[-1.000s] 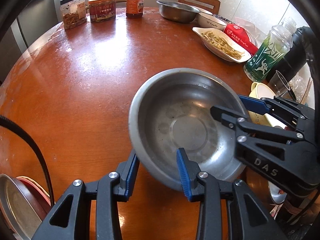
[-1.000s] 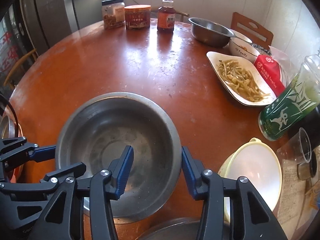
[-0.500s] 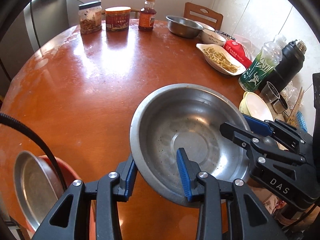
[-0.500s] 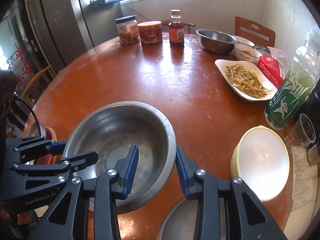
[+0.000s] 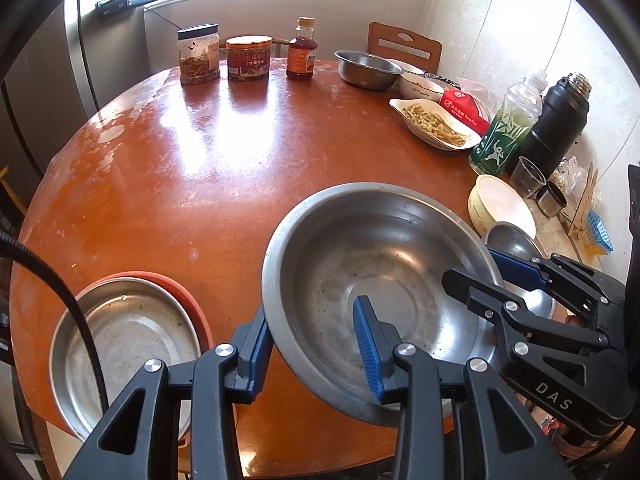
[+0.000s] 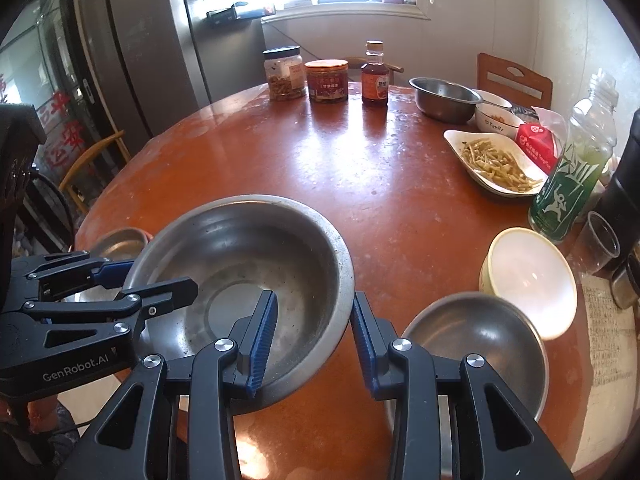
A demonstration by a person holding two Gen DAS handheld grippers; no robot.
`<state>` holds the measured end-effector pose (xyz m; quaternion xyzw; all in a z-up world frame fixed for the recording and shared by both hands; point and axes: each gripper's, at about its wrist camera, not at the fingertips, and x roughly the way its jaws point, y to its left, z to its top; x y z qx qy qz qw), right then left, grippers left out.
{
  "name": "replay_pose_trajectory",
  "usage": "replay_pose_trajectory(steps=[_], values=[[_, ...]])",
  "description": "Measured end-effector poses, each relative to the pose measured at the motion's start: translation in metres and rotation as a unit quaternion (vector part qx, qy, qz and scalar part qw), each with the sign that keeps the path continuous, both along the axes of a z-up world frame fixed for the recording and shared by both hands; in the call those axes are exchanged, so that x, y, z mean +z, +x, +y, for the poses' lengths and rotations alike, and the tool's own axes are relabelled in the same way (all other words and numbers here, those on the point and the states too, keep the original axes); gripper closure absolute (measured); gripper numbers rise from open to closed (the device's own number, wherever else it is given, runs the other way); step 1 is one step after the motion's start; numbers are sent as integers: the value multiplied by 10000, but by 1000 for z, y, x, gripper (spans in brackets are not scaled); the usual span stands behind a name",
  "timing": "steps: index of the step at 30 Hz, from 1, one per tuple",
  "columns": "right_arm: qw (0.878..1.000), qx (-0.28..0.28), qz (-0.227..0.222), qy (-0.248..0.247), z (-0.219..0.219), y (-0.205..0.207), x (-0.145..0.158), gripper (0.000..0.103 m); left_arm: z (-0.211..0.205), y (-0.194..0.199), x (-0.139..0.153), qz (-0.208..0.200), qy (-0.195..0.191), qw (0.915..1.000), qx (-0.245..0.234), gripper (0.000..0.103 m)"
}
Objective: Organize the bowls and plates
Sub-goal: 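Lift the large shallow steel bowl with the left tool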
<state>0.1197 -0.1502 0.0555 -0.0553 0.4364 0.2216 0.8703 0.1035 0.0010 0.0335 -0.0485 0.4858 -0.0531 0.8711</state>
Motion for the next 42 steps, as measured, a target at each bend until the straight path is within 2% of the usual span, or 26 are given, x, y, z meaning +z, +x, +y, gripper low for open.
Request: replay_pose_trajectory(steps=[18, 27, 42], values=[[9999, -75, 25, 122, -4, -53, -11, 64, 0, -41, -10, -84, 72, 9998, -187, 64], [9995, -233, 118, 167, -14, -69, -25, 64, -13, -43, -25, 32, 191, 9991, -388, 64], [9977, -580, 123, 338, -36, -70, -38, 62, -38, -25, -52, 218, 358, 9976, -554, 64]])
